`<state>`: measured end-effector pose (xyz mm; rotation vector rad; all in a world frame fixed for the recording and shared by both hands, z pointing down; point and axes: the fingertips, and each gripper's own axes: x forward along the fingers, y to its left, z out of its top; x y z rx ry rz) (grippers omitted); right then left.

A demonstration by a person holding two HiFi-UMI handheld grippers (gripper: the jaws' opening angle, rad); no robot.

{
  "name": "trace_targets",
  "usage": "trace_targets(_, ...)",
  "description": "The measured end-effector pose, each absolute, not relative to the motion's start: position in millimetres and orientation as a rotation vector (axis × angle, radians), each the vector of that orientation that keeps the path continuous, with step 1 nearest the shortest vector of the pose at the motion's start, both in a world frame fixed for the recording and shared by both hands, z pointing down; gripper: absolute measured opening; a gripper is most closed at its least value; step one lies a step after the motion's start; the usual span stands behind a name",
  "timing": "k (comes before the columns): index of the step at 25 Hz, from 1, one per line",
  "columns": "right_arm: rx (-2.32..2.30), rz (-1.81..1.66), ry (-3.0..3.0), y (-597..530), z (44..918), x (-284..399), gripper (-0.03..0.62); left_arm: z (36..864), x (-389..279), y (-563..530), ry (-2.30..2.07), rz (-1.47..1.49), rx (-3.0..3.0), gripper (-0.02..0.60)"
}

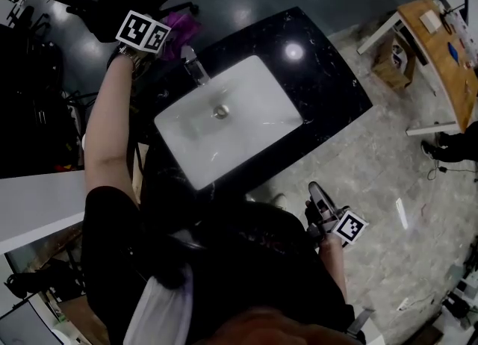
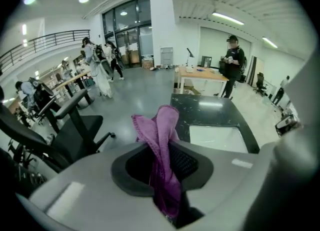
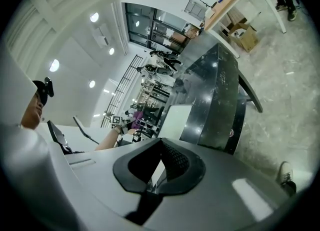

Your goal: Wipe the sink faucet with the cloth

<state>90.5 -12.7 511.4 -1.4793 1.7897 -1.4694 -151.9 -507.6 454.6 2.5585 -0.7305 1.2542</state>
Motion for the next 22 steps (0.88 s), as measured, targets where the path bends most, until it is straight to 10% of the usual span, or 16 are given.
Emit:
trace_targets(12, -1.487, -1.539, 1.794, -22, 519, 82, 0.012, 471, -183, -529, -0.627, 0.943, 2.376, 0.078)
trace_targets(22, -1.546, -1.601, 1.711, -14, 536, 80, 0.012, 586, -183, -513, -0.419, 1.29, 2.209, 0.075)
